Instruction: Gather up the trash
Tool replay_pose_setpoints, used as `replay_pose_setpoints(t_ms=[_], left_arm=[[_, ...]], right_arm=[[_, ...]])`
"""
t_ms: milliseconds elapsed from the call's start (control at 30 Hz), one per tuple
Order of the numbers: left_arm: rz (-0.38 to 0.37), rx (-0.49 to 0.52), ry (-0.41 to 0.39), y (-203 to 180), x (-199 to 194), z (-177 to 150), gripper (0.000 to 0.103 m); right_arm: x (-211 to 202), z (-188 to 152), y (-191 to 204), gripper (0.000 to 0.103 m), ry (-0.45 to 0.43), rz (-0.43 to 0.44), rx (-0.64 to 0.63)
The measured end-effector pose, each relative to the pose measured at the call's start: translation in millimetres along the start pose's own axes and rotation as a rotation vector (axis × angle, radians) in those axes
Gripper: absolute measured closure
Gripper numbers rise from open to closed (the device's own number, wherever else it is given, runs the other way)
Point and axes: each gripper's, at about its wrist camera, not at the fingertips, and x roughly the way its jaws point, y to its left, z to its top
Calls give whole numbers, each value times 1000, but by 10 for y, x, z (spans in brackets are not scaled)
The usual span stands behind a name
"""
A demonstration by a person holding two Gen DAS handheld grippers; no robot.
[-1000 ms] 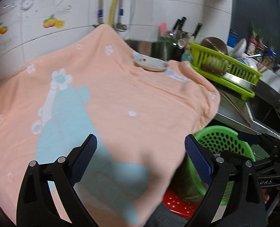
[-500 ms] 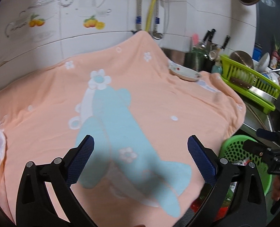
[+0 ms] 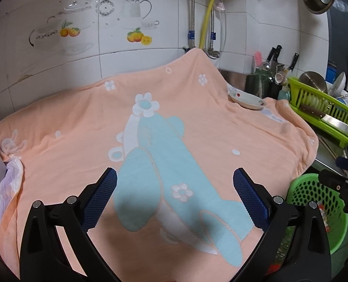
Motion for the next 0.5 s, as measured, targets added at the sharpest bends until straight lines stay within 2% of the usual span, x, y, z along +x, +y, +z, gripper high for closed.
replay_pose_setpoints(t_ms=[200,500], left_arm=[[14,11,-24,-73,-52,-19,5],[1,19,-31,-177,-109,-48,5]], right_arm=[[-70,-36,13,11,-18,-45,-11],[-179,-130,-106,10,-24,-68,32]])
